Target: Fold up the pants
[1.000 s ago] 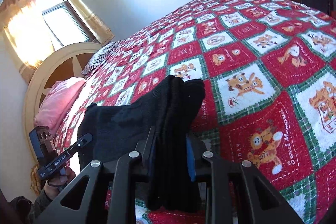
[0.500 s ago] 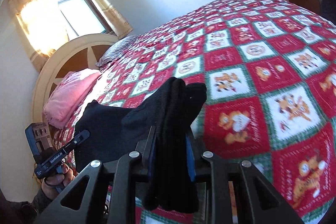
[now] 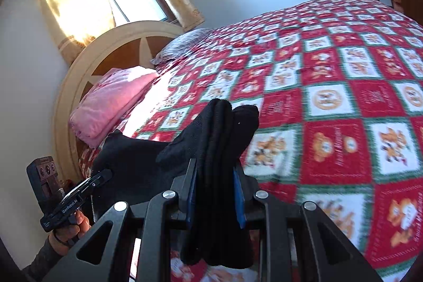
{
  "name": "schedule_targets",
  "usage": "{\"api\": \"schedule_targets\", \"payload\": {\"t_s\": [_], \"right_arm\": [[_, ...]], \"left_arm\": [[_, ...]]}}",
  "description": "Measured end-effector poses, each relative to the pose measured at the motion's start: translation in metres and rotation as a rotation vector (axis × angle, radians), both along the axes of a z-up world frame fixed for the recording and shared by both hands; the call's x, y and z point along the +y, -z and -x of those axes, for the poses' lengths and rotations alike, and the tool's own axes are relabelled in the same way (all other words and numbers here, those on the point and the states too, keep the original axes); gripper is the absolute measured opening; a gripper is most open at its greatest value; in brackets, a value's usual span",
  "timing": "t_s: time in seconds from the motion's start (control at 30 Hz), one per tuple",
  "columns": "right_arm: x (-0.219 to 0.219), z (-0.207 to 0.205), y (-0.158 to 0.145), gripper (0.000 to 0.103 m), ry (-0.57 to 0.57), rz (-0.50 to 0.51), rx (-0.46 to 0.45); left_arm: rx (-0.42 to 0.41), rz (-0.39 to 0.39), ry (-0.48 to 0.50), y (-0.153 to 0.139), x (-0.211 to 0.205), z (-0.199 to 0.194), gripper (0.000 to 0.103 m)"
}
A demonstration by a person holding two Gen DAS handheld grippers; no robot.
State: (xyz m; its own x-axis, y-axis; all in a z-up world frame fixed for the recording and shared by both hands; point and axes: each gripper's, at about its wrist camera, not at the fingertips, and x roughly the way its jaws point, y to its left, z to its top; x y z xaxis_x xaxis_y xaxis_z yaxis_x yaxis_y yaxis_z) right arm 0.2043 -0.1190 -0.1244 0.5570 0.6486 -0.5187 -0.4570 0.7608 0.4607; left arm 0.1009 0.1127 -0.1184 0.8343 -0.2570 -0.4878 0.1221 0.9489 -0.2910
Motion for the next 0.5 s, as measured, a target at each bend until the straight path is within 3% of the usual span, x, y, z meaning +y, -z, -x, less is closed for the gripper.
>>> {"api": "schedule_targets", "payload": {"t_s": [0.1, 0.27, 0.43, 0.5], "right_arm": [[0.03, -0.011, 0.005, 0.025, -0.031, 0.017, -0.01], [0.06, -0.035, 0.037, 0.025, -0.043, 0.041, 0.077], [0.052, -0.049, 0.061, 0.026, -0.02, 0.033, 0.128], [0.05, -0.051, 0.065, 0.027, -0.009, 0.038, 0.135]], "left_arm": [[0.003, -0.027, -0.06, 0.007, 0.019, -0.001, 0.013], [0.084, -0.057, -0.143, 0.043, 0.042, -0.013, 0.013], [0.103, -0.057, -0.162, 0.062, 0.044, -0.01, 0.027], [0.098, -0.082, -0.172, 0.06, 0.04, -0.009, 0.039]]}}
